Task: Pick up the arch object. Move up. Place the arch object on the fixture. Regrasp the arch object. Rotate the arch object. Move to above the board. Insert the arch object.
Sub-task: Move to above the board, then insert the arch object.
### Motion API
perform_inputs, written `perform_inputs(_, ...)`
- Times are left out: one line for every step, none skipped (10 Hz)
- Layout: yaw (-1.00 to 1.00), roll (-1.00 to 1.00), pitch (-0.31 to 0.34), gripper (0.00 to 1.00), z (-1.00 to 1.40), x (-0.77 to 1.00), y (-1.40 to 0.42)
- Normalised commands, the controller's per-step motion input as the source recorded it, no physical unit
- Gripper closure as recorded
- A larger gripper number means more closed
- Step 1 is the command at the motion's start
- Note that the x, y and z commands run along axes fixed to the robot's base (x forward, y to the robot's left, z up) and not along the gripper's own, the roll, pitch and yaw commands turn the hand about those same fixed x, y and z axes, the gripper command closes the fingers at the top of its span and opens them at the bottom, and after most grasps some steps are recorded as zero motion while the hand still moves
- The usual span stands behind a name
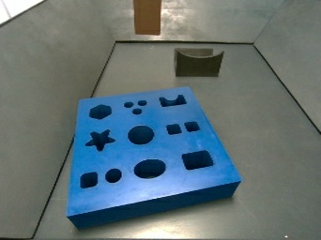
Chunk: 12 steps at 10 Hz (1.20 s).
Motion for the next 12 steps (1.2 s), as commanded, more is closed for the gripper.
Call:
perform_inputs(0.0,-0.02,0.122,1.0,0.38,0.19,-1.0)
perform_inputs(0.01,-0.01,0.121,1.0,0.38,0.21,-1.0)
perform_inputs(0.01,0.01,0.127,1.0,0.33,0.21,-0.86)
perform_inputs(0.01,0.01,0.129,1.0,0.26,0.18,-0.67)
perform_inputs(0.01,0.02,0.117,1.0,0.11,0.12,-0.28)
perform_inputs(0.01,0.02,0.106,1.0,0.07,0.09,-0.18)
perform_inputs(0.0,0.0,-0.01,1.0,0.0,0.0,0.0)
perform_inputs(0.0,0.0,0.0,1.0,0.0,-0.09,0.04)
perform_inputs(-0.06,0.0,-0.011,1.0,-0.27,-0.17,0.0)
perform_inputs(0.3,-0.03,0.0,1.0,-0.33,0.63,0.0)
perform_inputs(0.39,-0.09,0.0,1.0,-0.34,0.81,0.0)
perform_inputs(0.4,-0.08,0.0,1.0,-0.26,0.85,0.0)
